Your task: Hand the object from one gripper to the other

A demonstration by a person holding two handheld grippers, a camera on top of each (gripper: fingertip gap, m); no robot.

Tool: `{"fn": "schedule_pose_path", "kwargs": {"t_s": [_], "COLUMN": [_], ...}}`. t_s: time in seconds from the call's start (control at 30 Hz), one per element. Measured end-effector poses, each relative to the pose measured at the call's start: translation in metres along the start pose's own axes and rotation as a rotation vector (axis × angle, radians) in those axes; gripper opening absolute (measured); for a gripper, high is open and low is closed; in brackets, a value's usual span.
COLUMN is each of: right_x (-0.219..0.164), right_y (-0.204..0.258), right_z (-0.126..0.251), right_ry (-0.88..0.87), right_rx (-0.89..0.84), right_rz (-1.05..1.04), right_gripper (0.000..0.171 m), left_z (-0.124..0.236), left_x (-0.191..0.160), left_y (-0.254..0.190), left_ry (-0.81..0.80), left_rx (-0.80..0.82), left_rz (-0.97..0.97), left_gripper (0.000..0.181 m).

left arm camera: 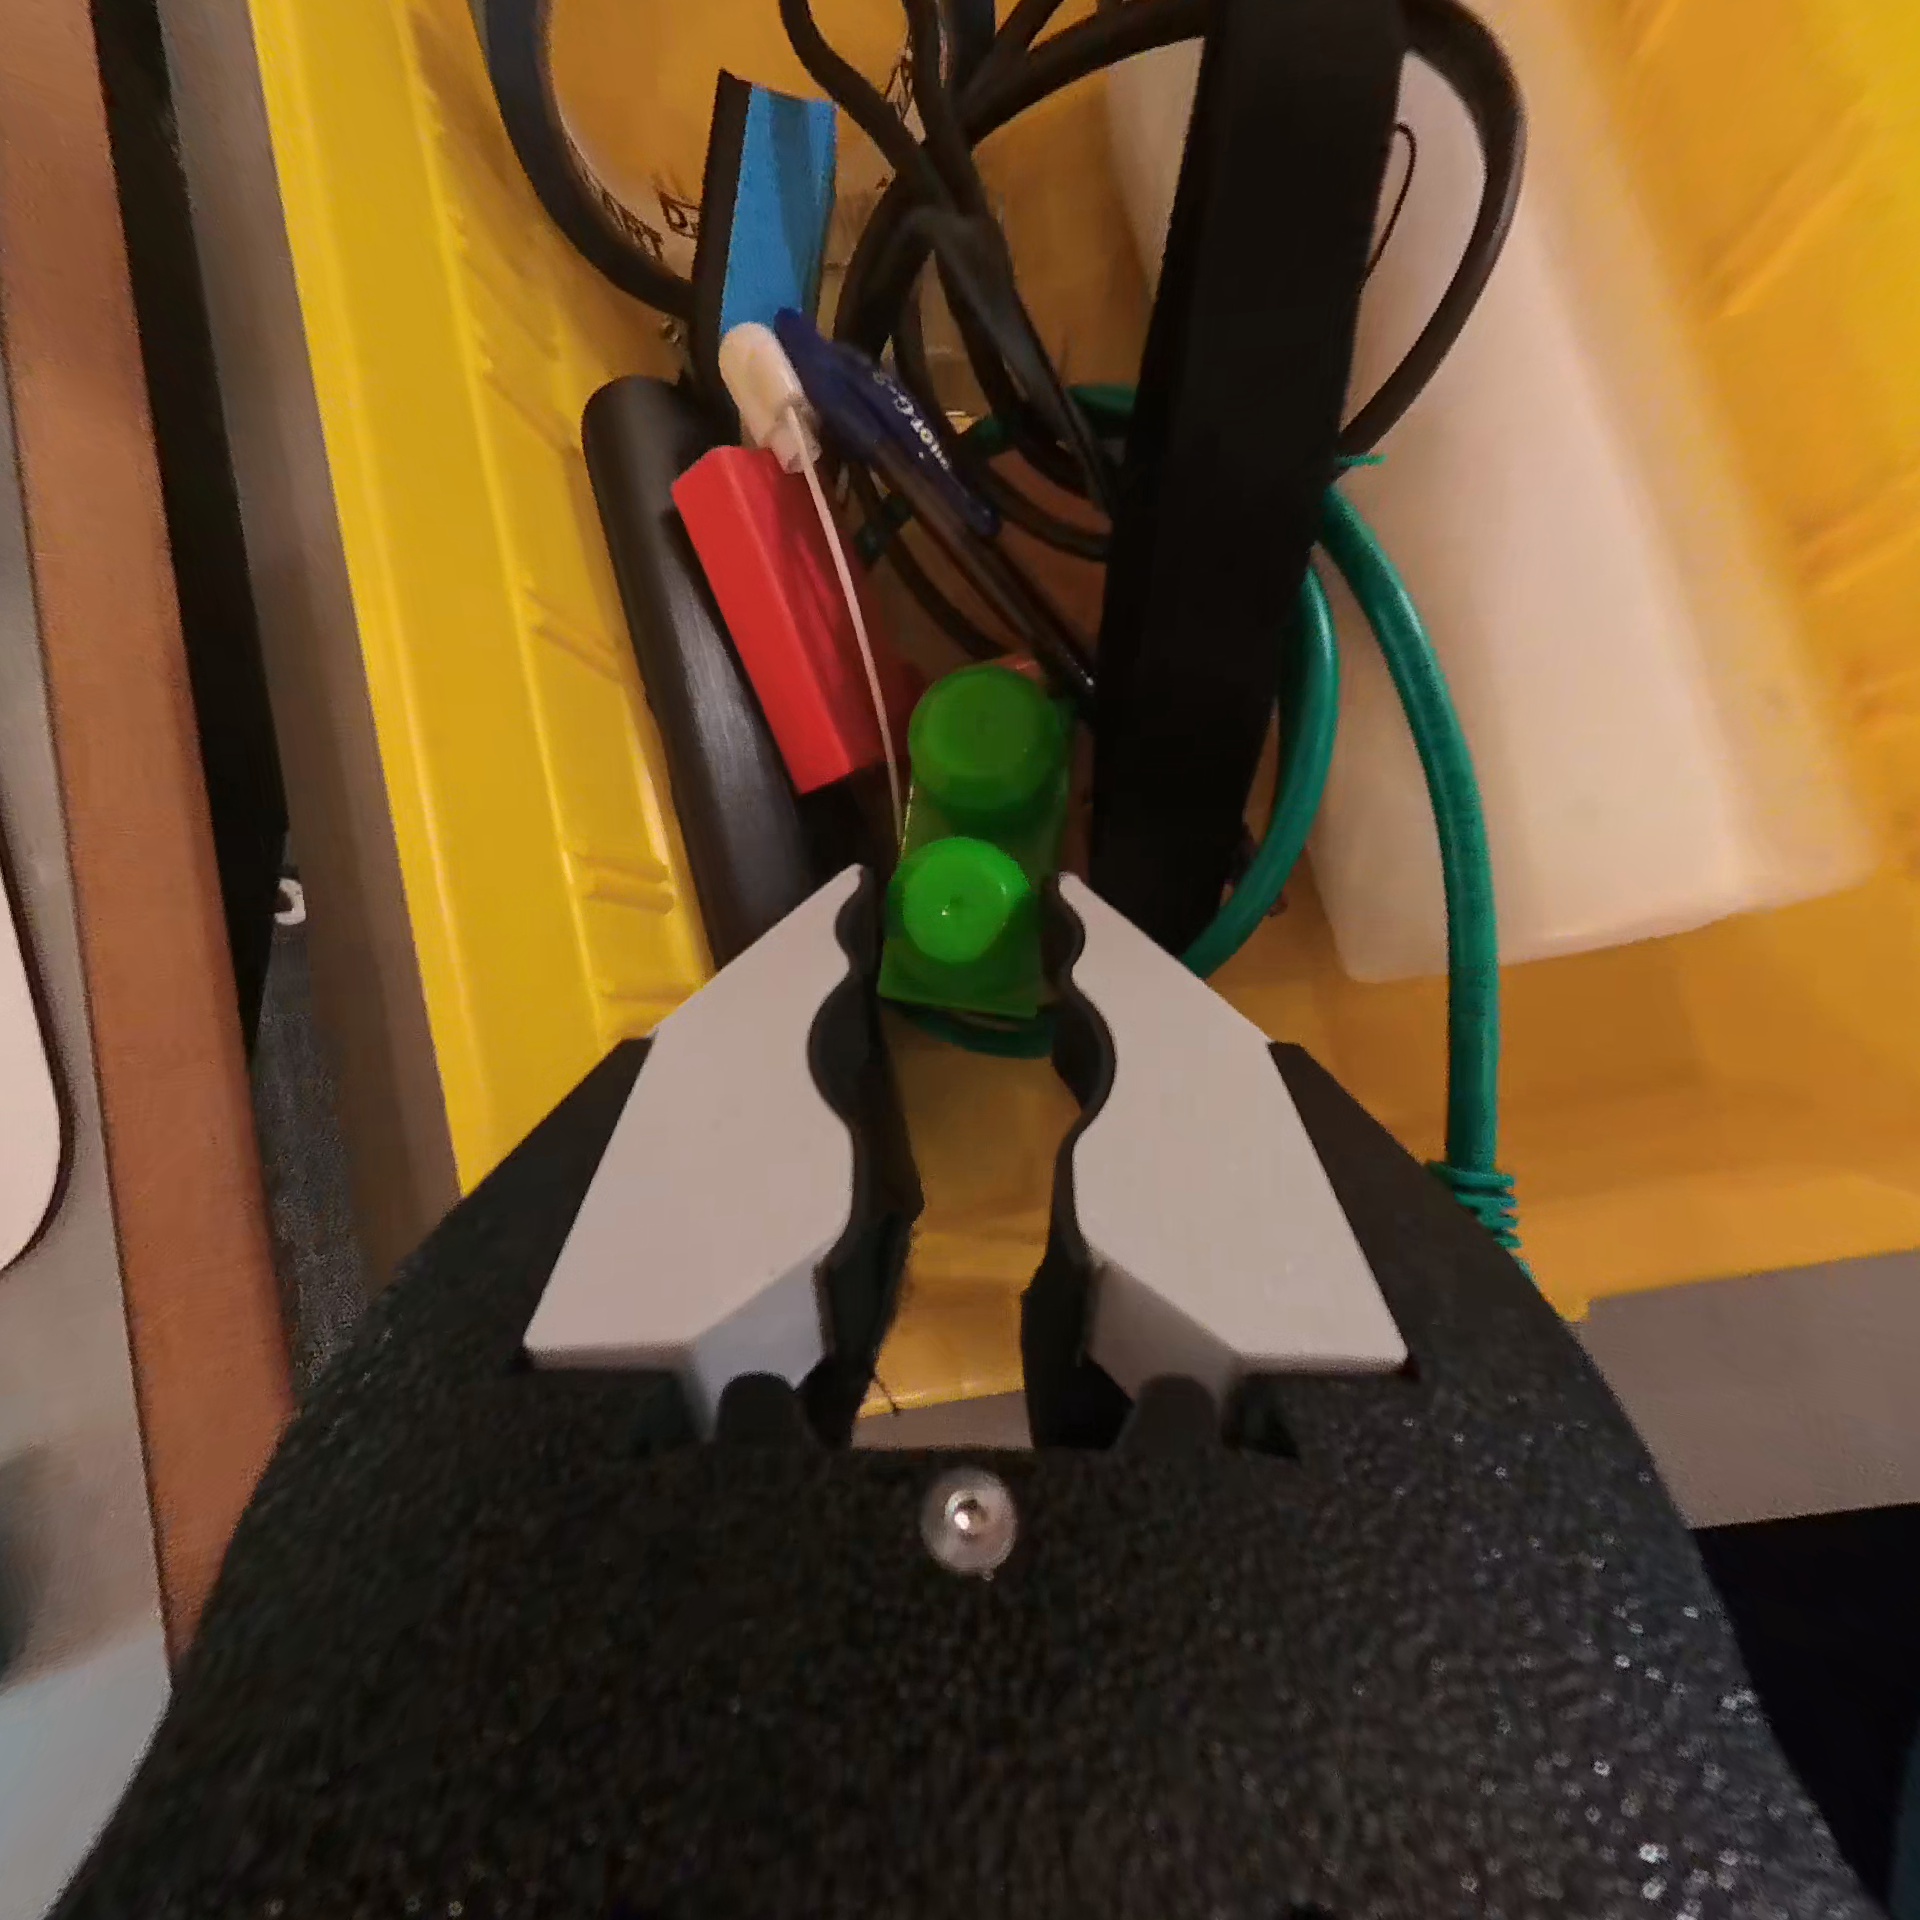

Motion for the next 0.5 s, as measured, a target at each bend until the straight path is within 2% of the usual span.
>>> {"fn": "schedule_pose_path", "kwargs": {"t_s": [0.03,0.27,0.37,0.5], "right_x": [0.0,0.0,0.0,0.0], "right_y": [0.0,0.0,0.001,0.001], "right_z": [0.0,-0.001,-0.001,-0.001], "right_ry": [0.0,0.002,0.002,0.007], "right_rx": [0.001,0.007,0.008,0.012], "right_rz": [0.001,0.005,0.009,0.013], "right_gripper": [0.021,0.021,0.021,0.021], "left_z": [0.0,0.002,0.015,0.05], "left_x": [0.0,0.002,0.004,0.01], "left_y": [0.0,0.004,0.005,0.007], "left_ry": [0.005,0.032,-0.059,-0.227], "left_rx": [-0.003,-0.043,0.005,0.138], "left_rz": [0.005,0.04,0.035,0.026], "left_gripper": [0.029,0.027,0.027,0.026]}}
Point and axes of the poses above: each gripper's, where its closed fingertips meet, z back along the fingers, x out of its top, y = z × x across the jaws, the point moved 10 cm from there along z, back along the fingers, and after that the axes turned 8 degrees about y, right-handed, at the moved point
